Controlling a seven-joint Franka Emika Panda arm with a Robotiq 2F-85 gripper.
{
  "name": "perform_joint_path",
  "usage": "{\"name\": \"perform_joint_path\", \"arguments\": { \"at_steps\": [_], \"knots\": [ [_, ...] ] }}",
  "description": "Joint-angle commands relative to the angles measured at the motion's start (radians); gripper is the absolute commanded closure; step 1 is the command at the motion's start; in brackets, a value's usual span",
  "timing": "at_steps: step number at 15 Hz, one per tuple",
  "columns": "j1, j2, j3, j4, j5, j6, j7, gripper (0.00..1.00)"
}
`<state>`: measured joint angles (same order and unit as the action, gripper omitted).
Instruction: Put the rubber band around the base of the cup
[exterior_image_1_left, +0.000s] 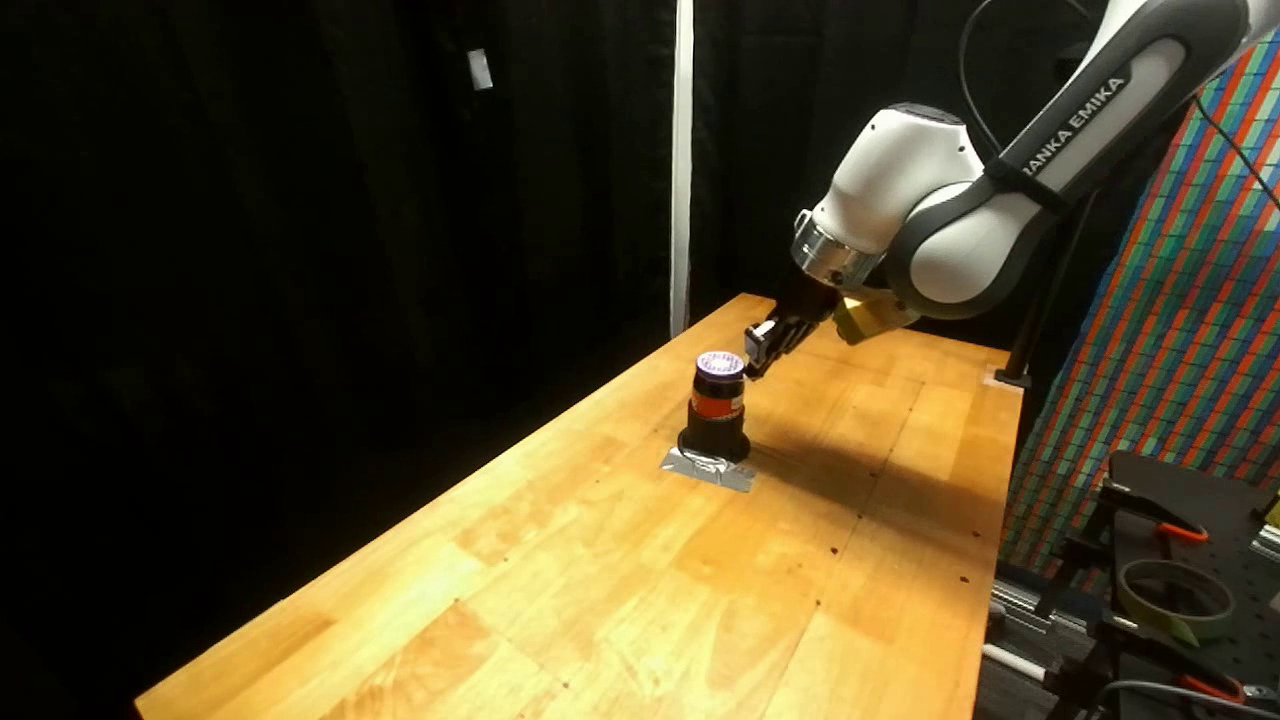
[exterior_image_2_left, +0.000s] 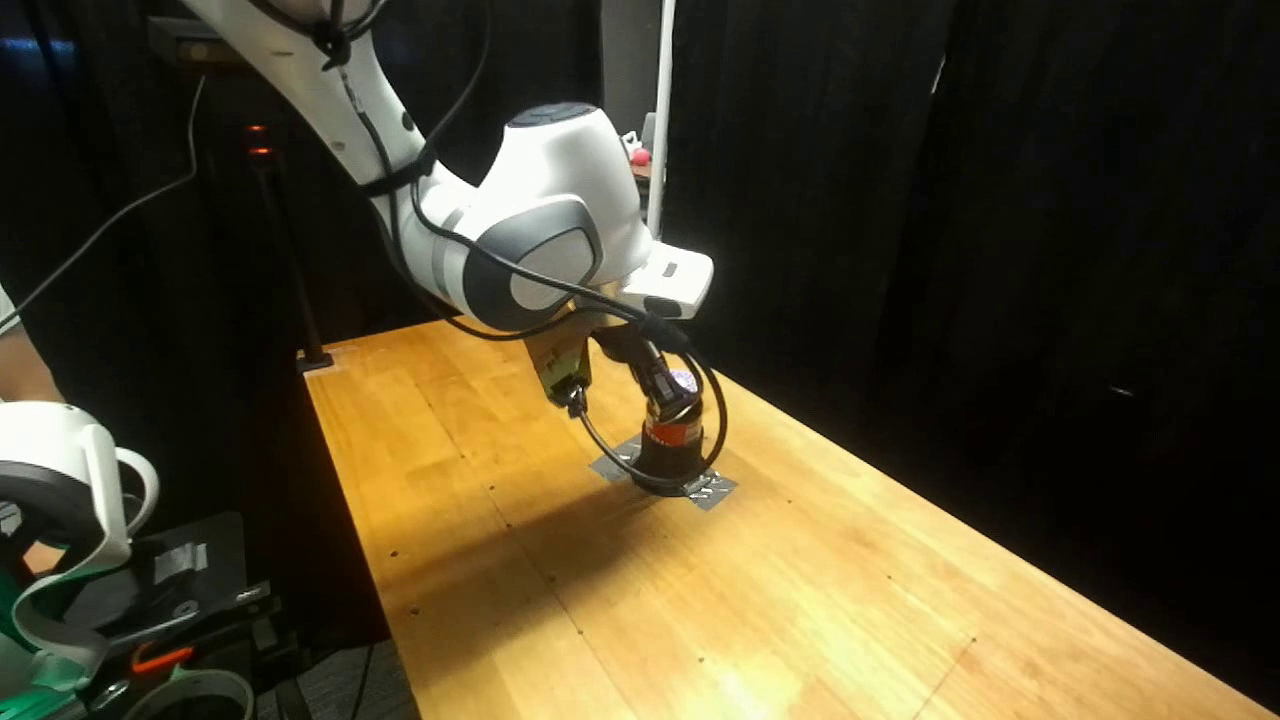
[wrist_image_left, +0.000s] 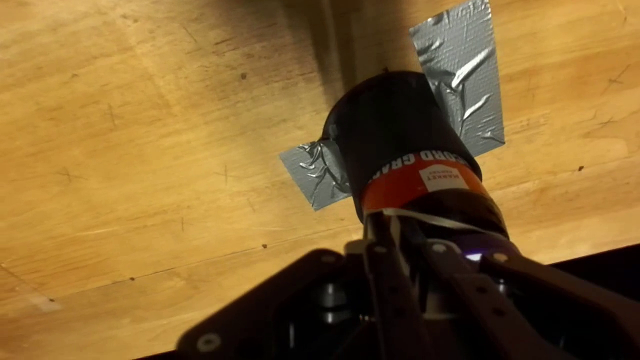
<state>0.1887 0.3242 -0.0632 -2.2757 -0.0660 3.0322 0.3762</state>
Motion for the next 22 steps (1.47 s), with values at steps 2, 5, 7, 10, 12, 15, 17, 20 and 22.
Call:
{"name": "perform_joint_path", "arguments": {
  "at_steps": [2, 5, 7, 10, 12, 15, 17, 20, 22],
  "knots": [
    [0.095, -0.037, -0.105, -0.097, -0.026, 0.192, 0.088, 0.89],
    [0.147, -0.032, -0.156, -0.127, 0.003, 0.286, 0.094, 0.89],
    [0.152, -0.032, -0.155, -0.144, 0.021, 0.33, 0.103, 0.89],
    [0.147, -0.034, -0.14, -0.166, 0.035, 0.373, 0.111, 0.89],
    [0.126, -0.042, -0.115, -0.18, 0.027, 0.395, 0.125, 0.89],
    [0.106, -0.043, -0.093, -0.198, 0.018, 0.442, 0.16, 0.89],
    [0.02, -0.049, 0.022, -0.211, 0.144, 0.48, 0.064, 0.89],
    [-0.039, -0.046, 0.103, -0.227, 0.2, 0.544, 0.046, 0.89],
    [-0.076, -0.042, 0.144, -0.236, 0.204, 0.576, 0.051, 0.89]
  ]
}}
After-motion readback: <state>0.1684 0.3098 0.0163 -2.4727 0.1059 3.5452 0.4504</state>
